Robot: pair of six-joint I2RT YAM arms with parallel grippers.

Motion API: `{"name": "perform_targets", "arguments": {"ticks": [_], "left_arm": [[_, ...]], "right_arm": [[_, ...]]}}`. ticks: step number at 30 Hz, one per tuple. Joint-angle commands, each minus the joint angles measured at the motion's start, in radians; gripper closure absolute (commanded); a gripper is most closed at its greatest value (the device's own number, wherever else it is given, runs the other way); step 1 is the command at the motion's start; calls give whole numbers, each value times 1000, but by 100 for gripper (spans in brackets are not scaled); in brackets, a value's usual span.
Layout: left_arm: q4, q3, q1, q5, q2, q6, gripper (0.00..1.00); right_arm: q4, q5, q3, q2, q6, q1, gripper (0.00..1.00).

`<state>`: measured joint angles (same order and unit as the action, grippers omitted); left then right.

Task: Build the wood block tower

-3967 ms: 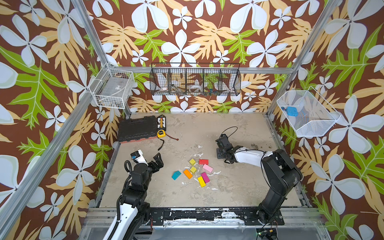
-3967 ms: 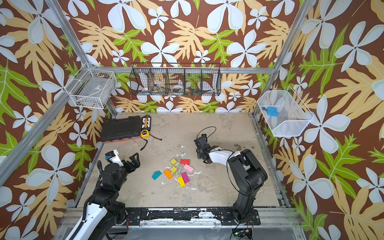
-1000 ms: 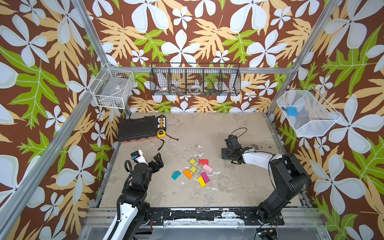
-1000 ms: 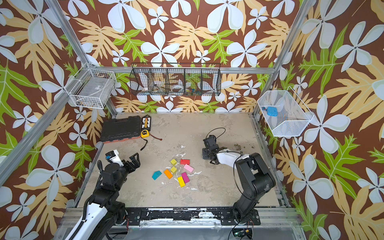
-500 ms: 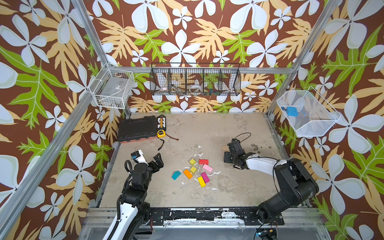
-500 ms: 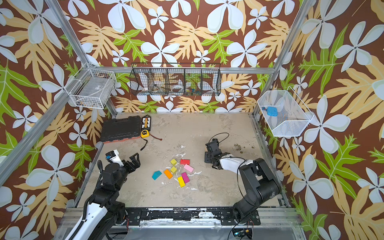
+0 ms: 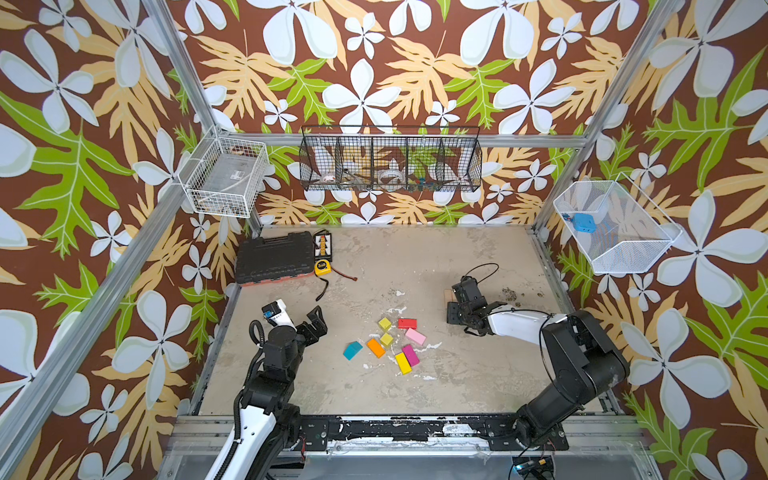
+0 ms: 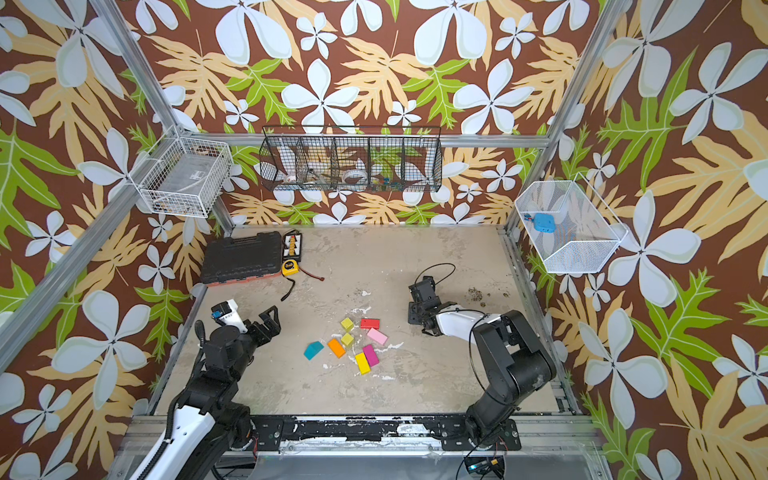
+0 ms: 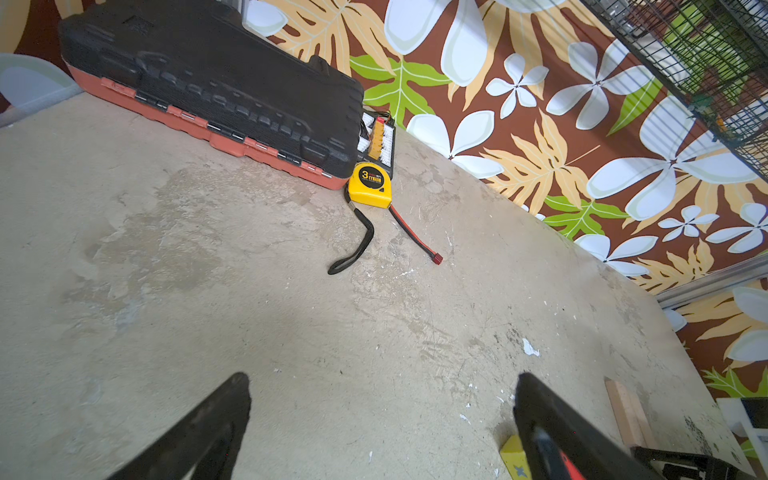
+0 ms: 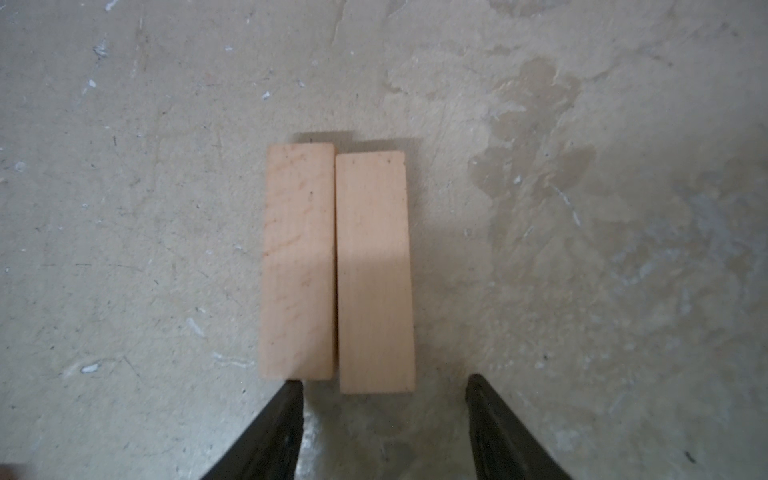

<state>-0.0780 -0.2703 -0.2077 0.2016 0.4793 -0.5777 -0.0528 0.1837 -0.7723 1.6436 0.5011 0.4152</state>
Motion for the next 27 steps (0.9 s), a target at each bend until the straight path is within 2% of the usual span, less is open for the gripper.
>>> {"name": "perform_targets", "arguments": {"ticks": [1,3,5,12,27], "left_arm": [[11,-1,0,2,1,-5,0],[11,0,-1,2,0,-5,0],[11,0,0,2,-1,-6,0],[10,0,-1,2,-2,-5,0],[9,-1,0,2,-4,-6,0]], "right_arm": [[16,-7,6,-13,-2,2,30],[22,-12,8,-24,-12,6,22],[15,-13,-3,-24,-16,9,19],[-26,-5,-75,36,-22,8,17],[-74,25,-154,127,-22,9,32]]}}
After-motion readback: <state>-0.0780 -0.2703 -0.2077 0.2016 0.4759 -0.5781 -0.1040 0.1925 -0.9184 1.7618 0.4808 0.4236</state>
